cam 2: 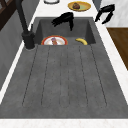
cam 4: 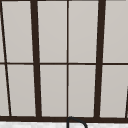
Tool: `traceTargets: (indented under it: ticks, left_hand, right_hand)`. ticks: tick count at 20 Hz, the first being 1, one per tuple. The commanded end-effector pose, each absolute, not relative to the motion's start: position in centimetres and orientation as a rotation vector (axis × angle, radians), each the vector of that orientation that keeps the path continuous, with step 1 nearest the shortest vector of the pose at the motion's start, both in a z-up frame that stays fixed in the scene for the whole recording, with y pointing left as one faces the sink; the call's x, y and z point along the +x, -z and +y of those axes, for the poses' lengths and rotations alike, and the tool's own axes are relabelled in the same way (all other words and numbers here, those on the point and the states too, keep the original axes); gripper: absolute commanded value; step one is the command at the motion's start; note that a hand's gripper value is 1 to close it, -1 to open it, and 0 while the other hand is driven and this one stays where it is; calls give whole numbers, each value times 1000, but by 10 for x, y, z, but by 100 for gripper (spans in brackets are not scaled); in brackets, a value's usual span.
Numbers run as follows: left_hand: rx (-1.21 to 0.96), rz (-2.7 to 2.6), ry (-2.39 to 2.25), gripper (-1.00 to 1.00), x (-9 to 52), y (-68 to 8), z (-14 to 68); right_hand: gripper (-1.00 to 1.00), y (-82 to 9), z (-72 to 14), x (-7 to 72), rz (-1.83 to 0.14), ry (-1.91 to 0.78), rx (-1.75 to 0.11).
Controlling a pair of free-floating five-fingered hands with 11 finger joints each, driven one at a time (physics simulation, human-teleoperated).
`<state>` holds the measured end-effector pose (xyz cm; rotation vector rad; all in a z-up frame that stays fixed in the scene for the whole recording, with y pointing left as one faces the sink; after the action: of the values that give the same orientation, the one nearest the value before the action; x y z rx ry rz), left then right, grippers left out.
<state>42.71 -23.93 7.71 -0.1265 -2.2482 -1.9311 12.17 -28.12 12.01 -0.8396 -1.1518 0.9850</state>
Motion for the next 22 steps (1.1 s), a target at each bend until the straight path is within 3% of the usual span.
traceTargets:
  ticks: [1,22]
  left_hand:
    - [-221,-2273,1967,-100,423,-85,-227]
    - [-230,-2302,1939,-100,409,-121,-132]
  right_hand:
    - [0,-120,-281,122,-1152,-985,-840]
    - [0,-120,-281,122,-1152,-985,-840]
